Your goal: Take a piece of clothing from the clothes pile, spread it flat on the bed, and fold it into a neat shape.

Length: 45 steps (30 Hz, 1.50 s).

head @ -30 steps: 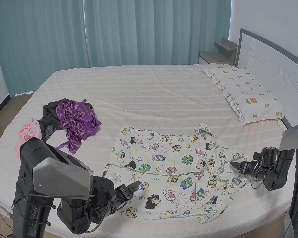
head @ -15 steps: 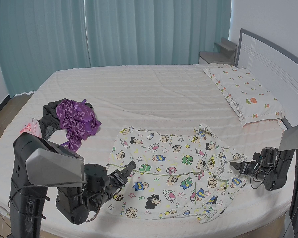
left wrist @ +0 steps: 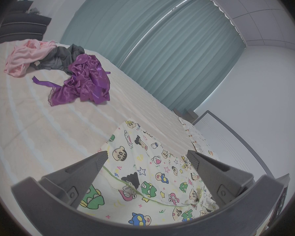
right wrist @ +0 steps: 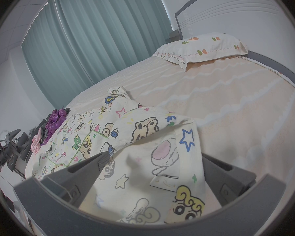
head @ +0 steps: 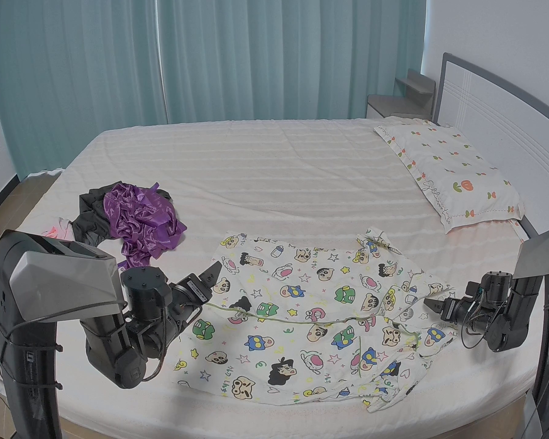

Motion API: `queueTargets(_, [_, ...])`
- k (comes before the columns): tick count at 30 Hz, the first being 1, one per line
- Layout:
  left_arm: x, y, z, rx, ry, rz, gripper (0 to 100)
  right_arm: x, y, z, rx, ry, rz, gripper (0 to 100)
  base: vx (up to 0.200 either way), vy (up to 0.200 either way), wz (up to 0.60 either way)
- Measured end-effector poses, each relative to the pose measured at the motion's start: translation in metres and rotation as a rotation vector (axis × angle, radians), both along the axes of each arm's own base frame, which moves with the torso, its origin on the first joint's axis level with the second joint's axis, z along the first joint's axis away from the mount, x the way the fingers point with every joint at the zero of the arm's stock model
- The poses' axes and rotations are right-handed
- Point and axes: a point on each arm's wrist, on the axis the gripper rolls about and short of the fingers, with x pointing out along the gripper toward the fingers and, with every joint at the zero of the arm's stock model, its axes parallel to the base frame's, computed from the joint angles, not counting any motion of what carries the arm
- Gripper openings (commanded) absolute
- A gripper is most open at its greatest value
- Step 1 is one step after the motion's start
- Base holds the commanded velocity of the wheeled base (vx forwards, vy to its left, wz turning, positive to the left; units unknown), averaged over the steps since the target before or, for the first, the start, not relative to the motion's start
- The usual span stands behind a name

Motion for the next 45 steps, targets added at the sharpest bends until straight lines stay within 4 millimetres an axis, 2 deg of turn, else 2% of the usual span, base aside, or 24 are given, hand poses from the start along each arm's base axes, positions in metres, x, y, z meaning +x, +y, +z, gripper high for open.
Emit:
queueTargets(9, [-0.007, 0.009, -0.005, 0.013, 0.041, 0.007, 100, 0.000, 0.000, 0.000, 0.000, 0.000, 0.000, 100, 0.000, 0.000, 0.00])
queueTargets(17, [-0.037, 0.022, -0.020, 0.008, 0.188, -0.044, 100, 0.000, -0.001, 0.003, -0.003, -0.009, -0.004, 100, 0.000, 0.000, 0.00])
queueTargets(23, [-0.060, 0.030, -0.015, -0.071, 0.272, -0.095, 100, 0.000, -0.002, 0.016, -0.007, -0.042, -0.009, 100, 0.000, 0.000, 0.00])
queueTargets(26, [-0.067, 0.031, -0.012, -0.078, 0.283, -0.105, 100, -0.002, 0.002, 0.022, -0.014, -0.047, -0.007, 100, -0.200, 0.000, 0.00])
queueTargets(38, [-0.074, 0.032, -0.011, -0.075, 0.300, -0.110, 100, -0.044, 0.014, 0.035, -0.020, -0.036, 0.006, 100, -0.200, 0.000, 0.00])
queueTargets(45, [-0.076, 0.032, -0.013, -0.072, 0.311, -0.111, 100, -0.063, 0.021, 0.042, -0.009, -0.007, 0.022, 100, 0.000, 0.000, 0.00])
